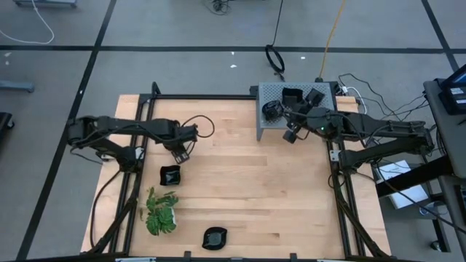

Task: Pick & Place Mini shaped plates
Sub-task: Move the leaf-shaped plate to the middle of the table

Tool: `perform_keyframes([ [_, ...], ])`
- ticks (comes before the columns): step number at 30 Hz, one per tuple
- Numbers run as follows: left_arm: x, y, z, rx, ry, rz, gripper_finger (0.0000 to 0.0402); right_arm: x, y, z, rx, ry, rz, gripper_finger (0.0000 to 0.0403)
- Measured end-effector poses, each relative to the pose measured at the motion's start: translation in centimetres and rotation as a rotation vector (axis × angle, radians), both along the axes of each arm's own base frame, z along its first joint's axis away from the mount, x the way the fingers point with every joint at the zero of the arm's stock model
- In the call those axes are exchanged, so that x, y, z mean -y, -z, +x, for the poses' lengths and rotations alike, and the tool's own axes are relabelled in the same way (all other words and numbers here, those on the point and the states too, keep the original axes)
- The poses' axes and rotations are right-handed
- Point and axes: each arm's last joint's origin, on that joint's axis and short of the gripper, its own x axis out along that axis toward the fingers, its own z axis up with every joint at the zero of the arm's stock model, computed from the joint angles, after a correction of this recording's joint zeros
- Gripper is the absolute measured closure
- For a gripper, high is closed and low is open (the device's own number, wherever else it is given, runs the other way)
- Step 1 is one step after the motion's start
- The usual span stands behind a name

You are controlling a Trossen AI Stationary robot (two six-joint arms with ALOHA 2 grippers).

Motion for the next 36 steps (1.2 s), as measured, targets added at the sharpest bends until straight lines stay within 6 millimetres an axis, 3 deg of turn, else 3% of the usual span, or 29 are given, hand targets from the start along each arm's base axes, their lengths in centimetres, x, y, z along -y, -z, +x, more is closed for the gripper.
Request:
perform_keyframes([
  [14,-1.1,4.5,1.7,-0.21,0.032,0.07,0.0229,-0.1,0.0,0.1,0.003,-0.04,0.026,0.0259],
  [17,-1.1,4.9,1.9,-0.217,0.036,0.057,0.0261,-0.1,0.0,0.1,0.003,-0.041,0.026,0.0259],
  [20,-0.6,5.0,2.1,-0.197,0.042,0.036,0.0334,-0.1,0.0,0.1,0.003,-0.04,0.026,0.0259],
  [22,-0.2,4.6,2.2,-0.176,0.046,0.024,0.0382,-0.1,0.0,0.1,0.003,-0.04,0.026,0.0259],
  [25,0.5,3.9,2.8,-0.137,0.073,0.011,0.0387,-0.1,0.0,0.1,0.008,-0.037,0.031,0.0259],
  [29,1.8,1.3,4.3,-0.02,0.209,0.014,0.0397,-0.1,0.0,0.1,0.011,-0.037,0.031,0.0259],
  [32,3.2,-1.2,5.9,0.107,0.4,0.053,0.0395,-0.1,0.0,0.1,0.028,-0.033,0.04,0.0259],
  [36,5.5,-3.5,8.3,0.286,0.778,0.165,0.0397,-0.1,-0.1,0.1,0.056,-0.016,0.068,0.0259],
])
